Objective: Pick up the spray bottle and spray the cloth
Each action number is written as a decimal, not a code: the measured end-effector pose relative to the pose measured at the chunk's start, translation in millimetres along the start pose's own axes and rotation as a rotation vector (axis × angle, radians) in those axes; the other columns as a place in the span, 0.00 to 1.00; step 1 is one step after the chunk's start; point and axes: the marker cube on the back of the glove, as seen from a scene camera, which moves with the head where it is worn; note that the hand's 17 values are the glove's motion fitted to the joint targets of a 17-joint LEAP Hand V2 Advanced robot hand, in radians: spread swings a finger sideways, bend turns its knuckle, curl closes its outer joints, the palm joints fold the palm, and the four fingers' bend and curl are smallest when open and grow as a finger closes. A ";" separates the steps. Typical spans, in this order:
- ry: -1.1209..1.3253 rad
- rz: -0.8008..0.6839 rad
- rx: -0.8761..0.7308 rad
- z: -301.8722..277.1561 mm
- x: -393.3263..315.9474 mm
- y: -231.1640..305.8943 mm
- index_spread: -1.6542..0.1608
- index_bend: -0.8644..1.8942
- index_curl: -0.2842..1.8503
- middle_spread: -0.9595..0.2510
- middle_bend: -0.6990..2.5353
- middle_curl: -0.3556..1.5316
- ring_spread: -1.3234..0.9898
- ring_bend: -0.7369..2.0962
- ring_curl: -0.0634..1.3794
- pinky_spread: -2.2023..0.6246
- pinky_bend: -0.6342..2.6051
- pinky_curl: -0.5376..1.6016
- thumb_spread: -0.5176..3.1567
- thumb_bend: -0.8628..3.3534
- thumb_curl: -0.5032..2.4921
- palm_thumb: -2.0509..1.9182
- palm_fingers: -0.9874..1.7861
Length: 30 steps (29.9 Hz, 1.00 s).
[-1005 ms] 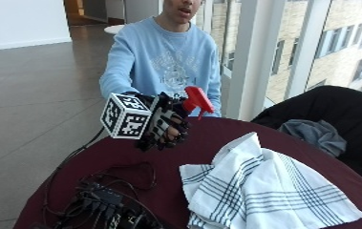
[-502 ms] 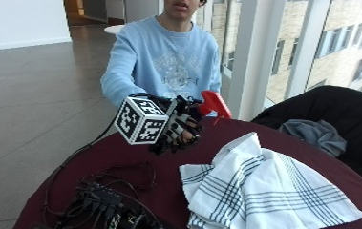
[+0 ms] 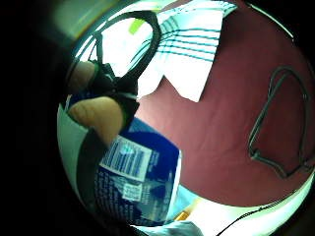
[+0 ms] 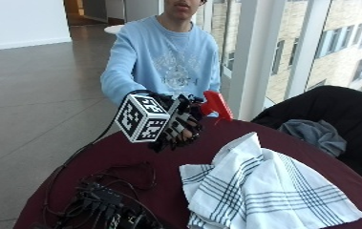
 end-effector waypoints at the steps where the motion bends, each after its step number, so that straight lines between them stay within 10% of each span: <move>1: 0.002 0.006 -0.005 -0.1 0.3 1.0 0.81 0.36 0.28 0.75 0.29 0.43 0.58 0.41 0.33 0.86 0.26 0.41 0.45 0.20 0.30 0.68 0.74; 30: 0.047 0.058 -0.017 3.2 -2.8 3.4 0.82 0.35 0.27 0.76 0.29 0.44 0.59 0.42 0.33 0.86 0.26 0.42 0.45 0.20 0.29 0.67 0.74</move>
